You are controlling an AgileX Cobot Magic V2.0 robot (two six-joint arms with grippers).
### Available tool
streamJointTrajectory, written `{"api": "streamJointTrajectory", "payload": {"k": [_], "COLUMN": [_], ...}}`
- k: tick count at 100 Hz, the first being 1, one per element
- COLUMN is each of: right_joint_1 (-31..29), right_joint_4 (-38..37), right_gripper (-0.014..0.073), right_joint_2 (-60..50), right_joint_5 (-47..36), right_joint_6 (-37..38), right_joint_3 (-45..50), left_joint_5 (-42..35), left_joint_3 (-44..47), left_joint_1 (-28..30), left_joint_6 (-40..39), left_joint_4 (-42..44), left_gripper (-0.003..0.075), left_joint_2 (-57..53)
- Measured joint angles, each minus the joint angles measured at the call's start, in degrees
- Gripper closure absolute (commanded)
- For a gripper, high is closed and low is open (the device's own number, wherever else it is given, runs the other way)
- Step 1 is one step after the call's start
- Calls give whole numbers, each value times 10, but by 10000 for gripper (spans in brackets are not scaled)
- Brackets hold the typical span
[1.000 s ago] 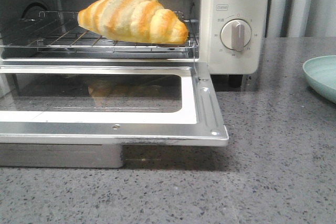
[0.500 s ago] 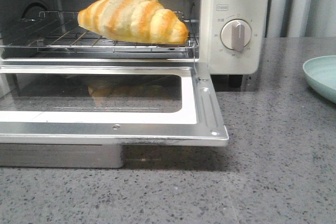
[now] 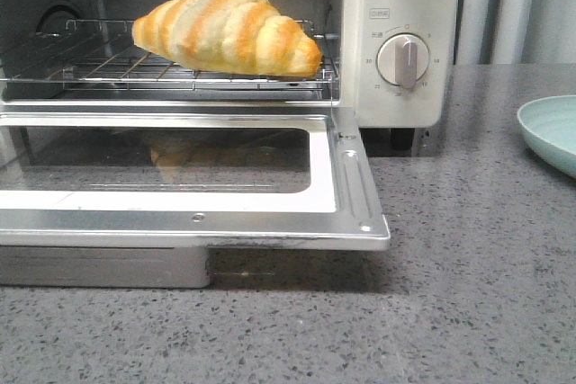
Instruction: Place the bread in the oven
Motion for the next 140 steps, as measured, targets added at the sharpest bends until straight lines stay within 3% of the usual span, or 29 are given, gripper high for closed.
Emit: {"api": "streamJointTrajectory", "payload": {"k": [34, 66, 116, 140], "right_joint_1": [-130, -142, -142, -142], "right_joint_4": [59, 103, 75, 75], "right_gripper": [670, 670, 670, 670], "right_joint_2": [-154, -206, -308, -308], "right_joint_5": [-202, -346, -355, -290], "right_joint_6": [-12, -57, -89, -89], "right_joint_3": [229, 370, 372, 372], "left_joint_5": [0, 0, 0, 0], "left_joint_3": [0, 0, 0, 0], "left_joint_1": [0, 0, 0, 0], "left_joint_6": [0, 0, 0, 0], "left_joint_4": [0, 0, 0, 0], "left_gripper": [741, 741, 741, 741], "left_joint_2": [0, 0, 0, 0]}}
